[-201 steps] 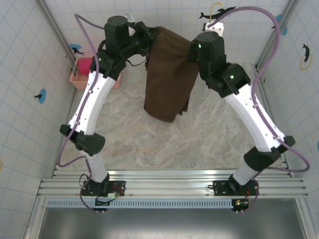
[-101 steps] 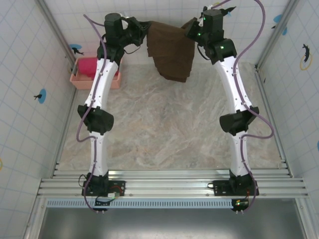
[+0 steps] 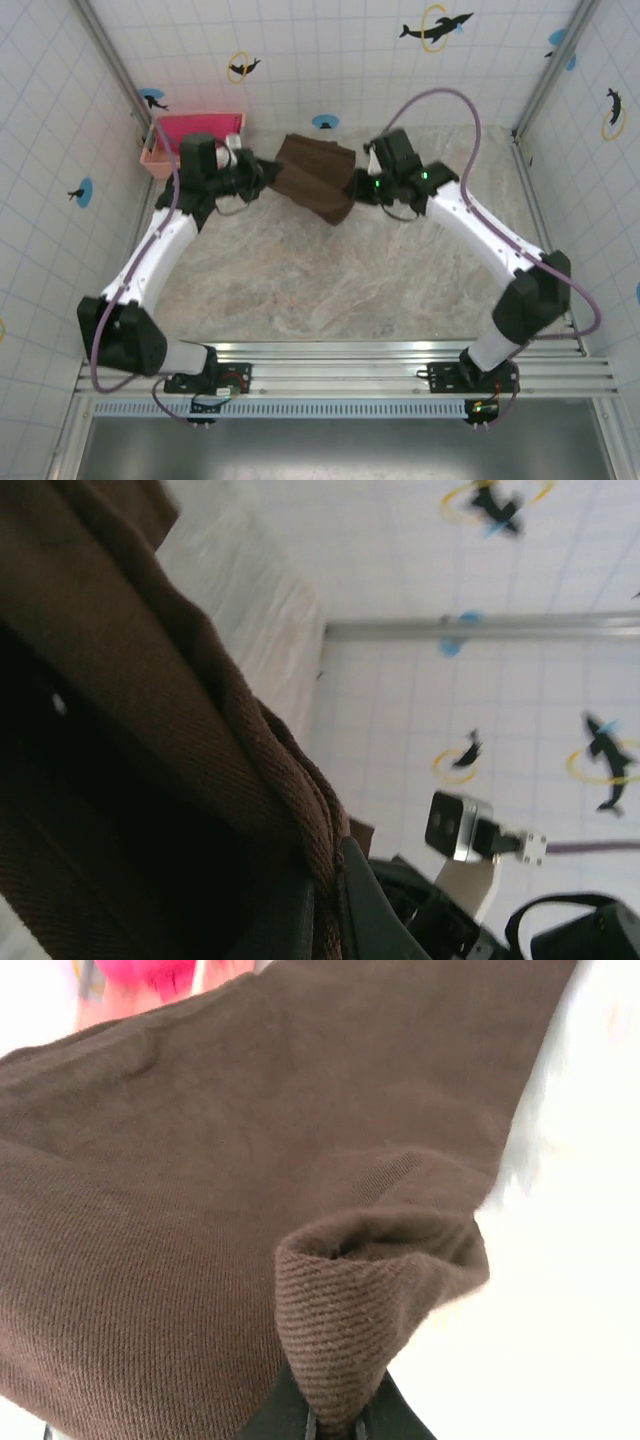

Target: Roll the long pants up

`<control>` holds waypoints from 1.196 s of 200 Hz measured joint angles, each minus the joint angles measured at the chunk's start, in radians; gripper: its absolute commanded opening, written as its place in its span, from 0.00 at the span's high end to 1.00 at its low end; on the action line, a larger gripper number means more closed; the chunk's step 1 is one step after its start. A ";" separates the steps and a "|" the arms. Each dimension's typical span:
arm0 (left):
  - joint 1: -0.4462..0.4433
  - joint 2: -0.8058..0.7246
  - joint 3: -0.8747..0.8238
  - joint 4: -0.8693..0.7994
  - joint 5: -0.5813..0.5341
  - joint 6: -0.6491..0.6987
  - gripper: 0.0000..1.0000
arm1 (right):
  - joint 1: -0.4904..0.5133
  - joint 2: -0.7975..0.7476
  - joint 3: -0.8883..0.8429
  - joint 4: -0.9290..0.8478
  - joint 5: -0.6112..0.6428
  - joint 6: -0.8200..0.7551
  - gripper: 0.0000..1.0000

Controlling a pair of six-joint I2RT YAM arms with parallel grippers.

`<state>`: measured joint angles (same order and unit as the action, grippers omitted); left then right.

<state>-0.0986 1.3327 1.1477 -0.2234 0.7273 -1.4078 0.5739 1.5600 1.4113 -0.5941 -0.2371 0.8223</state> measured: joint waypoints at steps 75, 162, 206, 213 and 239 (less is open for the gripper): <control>-0.004 -0.472 -0.482 -0.296 0.119 0.146 0.88 | 0.242 -0.471 -0.669 0.280 -0.014 0.284 1.00; 0.074 -0.780 -0.525 -0.575 -0.155 0.154 0.80 | 0.230 -0.912 -0.914 -0.264 0.146 0.375 0.25; 0.074 -0.732 -0.520 -0.572 -0.182 0.152 0.60 | 0.235 -1.050 -0.757 -0.523 0.237 0.344 0.01; 0.074 -0.704 -0.514 -0.561 -0.183 0.152 0.54 | 0.235 -1.062 -0.708 -0.562 0.264 0.343 0.01; 0.074 -0.548 -0.470 -0.476 -0.184 0.156 0.36 | 0.234 -1.016 -0.574 -0.646 0.375 0.315 0.01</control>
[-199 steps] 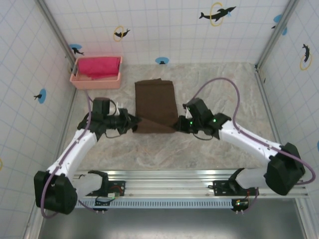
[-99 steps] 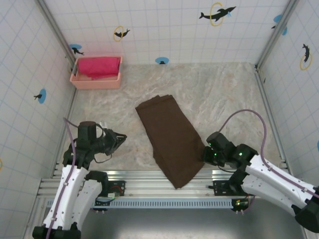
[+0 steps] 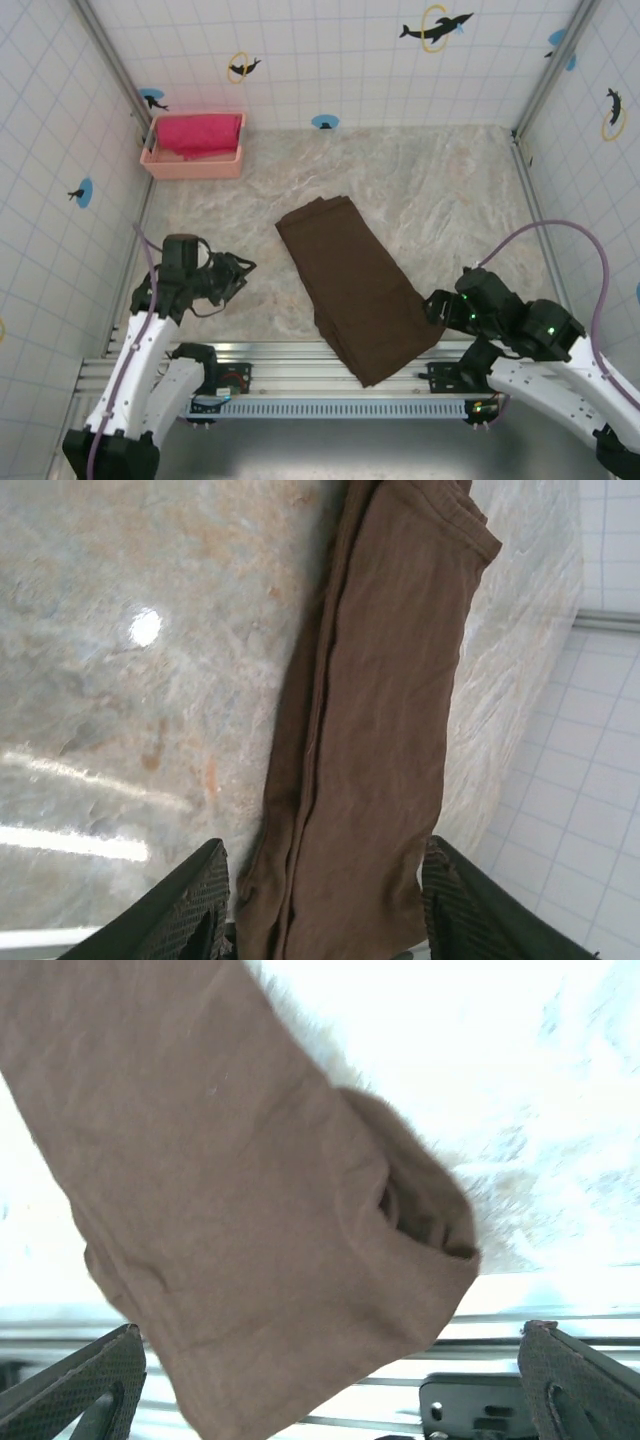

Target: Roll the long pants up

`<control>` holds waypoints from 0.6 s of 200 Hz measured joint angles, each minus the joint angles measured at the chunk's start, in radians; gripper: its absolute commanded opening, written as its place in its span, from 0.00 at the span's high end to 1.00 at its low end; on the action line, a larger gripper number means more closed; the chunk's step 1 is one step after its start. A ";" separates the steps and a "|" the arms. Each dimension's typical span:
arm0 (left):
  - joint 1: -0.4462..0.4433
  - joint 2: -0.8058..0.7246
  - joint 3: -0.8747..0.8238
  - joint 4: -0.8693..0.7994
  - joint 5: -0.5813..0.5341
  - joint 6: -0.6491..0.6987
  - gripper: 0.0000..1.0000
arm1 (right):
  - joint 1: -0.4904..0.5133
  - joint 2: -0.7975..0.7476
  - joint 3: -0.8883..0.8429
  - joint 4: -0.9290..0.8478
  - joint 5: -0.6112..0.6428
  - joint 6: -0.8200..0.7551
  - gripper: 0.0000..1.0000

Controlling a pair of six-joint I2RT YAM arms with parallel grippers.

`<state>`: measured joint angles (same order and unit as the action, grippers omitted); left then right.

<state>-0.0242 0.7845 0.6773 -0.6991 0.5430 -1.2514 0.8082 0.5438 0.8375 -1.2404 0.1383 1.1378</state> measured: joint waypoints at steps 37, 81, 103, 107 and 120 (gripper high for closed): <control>-0.008 0.280 0.085 0.163 0.000 0.015 0.32 | -0.056 0.292 0.114 0.064 0.099 -0.113 0.01; -0.040 0.575 0.177 0.347 0.007 0.015 0.32 | -0.328 0.671 0.243 0.326 -0.008 -0.277 0.01; -0.056 0.696 0.227 0.411 0.015 0.022 0.31 | -0.412 0.865 0.372 0.401 -0.074 -0.354 0.01; -0.059 0.717 0.238 0.419 0.017 0.024 0.31 | -0.420 0.898 0.398 0.410 -0.085 -0.369 0.01; -0.066 0.779 0.272 0.440 0.021 0.035 0.31 | -0.431 0.985 0.473 0.432 -0.117 -0.401 0.01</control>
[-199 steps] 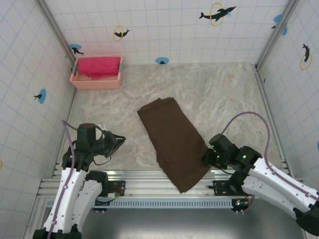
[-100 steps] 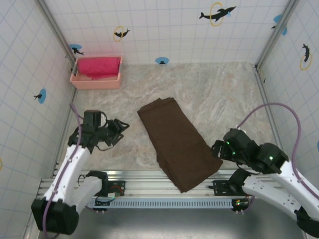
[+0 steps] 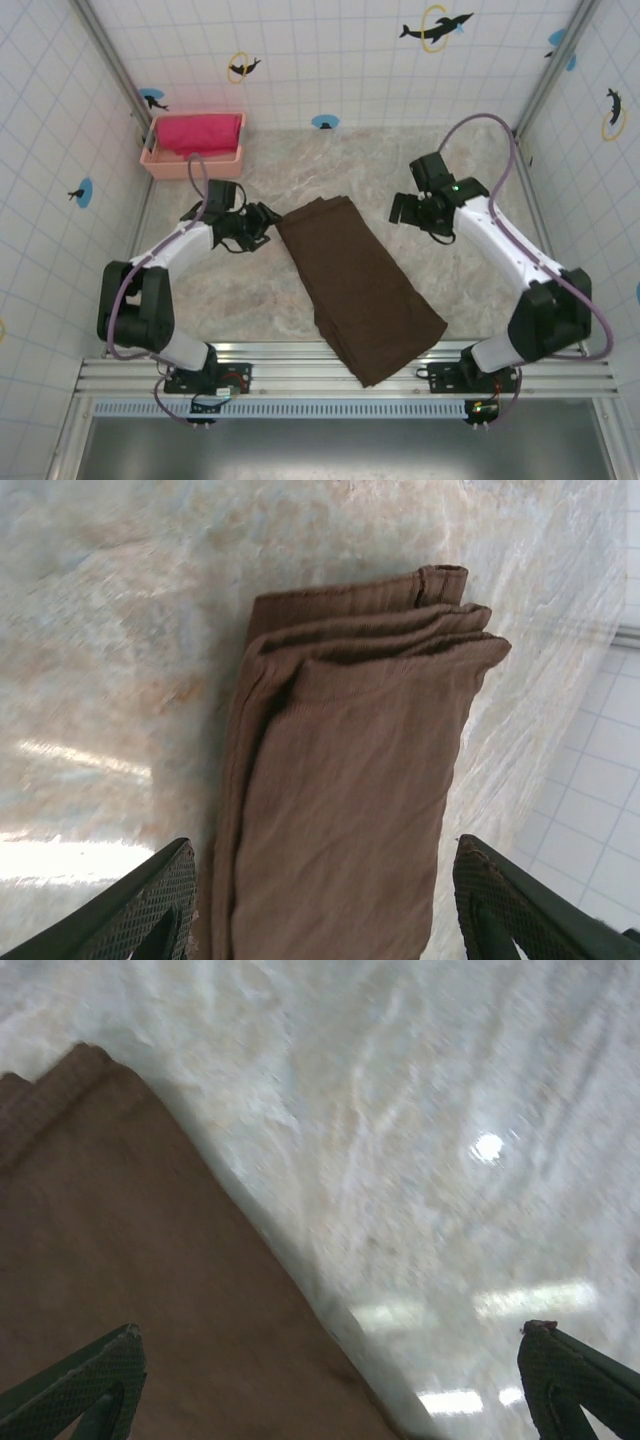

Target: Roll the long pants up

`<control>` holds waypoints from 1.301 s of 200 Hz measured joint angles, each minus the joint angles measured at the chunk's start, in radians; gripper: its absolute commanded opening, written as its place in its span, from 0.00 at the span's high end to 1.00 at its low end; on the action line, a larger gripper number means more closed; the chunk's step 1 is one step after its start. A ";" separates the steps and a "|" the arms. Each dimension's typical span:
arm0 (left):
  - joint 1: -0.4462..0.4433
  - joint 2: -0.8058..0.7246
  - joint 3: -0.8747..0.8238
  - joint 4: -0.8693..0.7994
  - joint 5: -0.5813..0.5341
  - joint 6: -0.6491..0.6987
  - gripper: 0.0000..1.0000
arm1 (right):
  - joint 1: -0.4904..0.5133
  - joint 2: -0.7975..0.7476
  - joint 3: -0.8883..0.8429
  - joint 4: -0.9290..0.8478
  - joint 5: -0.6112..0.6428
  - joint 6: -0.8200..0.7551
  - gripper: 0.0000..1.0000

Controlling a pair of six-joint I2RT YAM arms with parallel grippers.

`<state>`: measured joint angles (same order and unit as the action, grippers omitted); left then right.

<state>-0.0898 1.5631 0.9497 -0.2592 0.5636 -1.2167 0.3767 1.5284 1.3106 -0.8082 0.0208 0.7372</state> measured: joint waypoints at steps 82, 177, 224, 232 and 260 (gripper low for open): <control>-0.007 0.281 0.117 0.030 0.026 0.139 0.33 | -0.003 0.171 0.220 0.021 -0.074 -0.062 0.01; -0.065 0.509 0.343 0.141 0.037 0.126 1.00 | -0.003 0.220 0.260 -0.004 -0.085 -0.066 0.01; -0.054 0.782 0.769 0.126 -0.031 0.078 1.00 | -0.003 0.292 0.283 0.004 -0.093 -0.077 0.01; -0.047 0.843 0.867 0.120 -0.045 0.071 1.00 | -0.003 0.309 0.284 0.005 -0.093 -0.080 0.01; -0.019 1.097 1.292 0.080 -0.057 0.048 0.51 | -0.004 0.353 0.296 0.005 -0.096 -0.098 0.01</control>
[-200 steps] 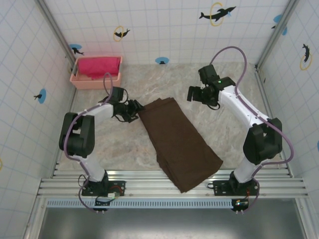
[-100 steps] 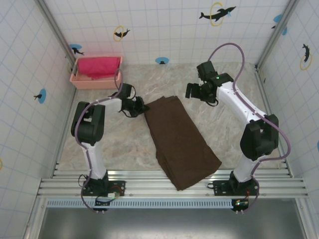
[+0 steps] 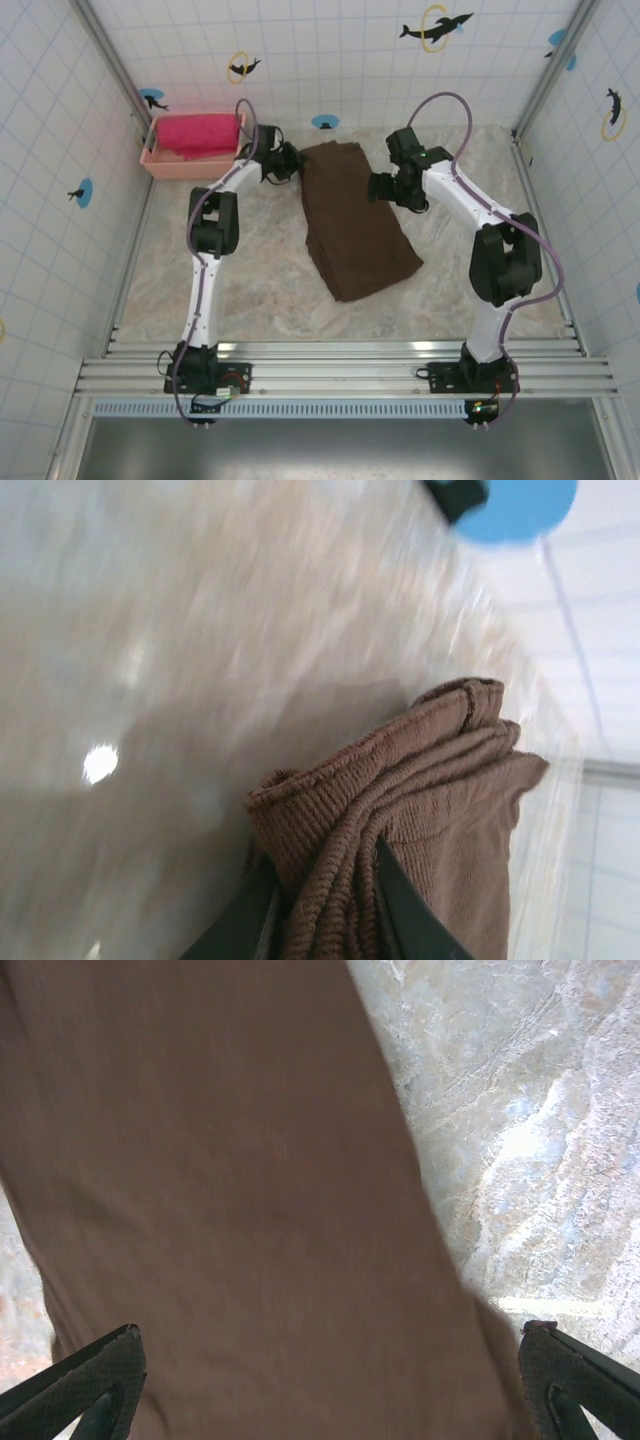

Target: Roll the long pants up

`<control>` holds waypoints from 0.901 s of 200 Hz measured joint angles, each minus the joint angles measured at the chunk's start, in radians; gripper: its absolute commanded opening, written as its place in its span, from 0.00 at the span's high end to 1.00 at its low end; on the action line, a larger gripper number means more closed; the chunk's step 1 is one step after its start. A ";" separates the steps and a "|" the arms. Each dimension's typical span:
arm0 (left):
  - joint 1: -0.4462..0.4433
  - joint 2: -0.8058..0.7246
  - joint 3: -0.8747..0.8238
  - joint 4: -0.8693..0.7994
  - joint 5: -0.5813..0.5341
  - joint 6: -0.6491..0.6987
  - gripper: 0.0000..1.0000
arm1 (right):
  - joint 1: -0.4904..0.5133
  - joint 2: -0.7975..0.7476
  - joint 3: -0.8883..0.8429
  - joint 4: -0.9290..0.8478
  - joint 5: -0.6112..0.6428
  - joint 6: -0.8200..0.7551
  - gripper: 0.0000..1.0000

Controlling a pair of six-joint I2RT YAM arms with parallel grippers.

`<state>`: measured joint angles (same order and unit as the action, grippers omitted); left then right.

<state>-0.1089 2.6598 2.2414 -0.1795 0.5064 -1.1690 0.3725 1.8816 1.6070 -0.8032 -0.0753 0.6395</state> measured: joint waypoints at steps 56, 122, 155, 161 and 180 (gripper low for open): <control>0.092 0.061 0.130 0.018 0.021 -0.043 0.03 | -0.043 0.014 0.040 -0.031 0.008 -0.066 0.01; 0.140 -0.578 -0.642 0.106 0.097 0.005 0.03 | -0.169 0.090 0.045 -0.053 0.027 -0.119 0.01; 0.089 -0.822 -0.932 0.122 0.117 0.040 0.03 | -0.170 0.223 0.059 -0.043 -0.010 -0.123 0.01; 0.080 -0.844 -0.966 0.114 0.116 0.046 0.03 | -0.168 0.239 0.059 -0.044 -0.021 -0.122 0.01; 0.055 -0.896 -1.051 0.075 0.111 0.062 0.03 | -0.153 0.268 0.055 -0.040 -0.057 -0.113 0.00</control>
<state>-0.0536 1.7638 1.1904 -0.1043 0.6170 -1.1069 0.2199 2.1494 1.6615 -0.8436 -0.1326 0.5262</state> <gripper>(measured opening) 0.971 0.992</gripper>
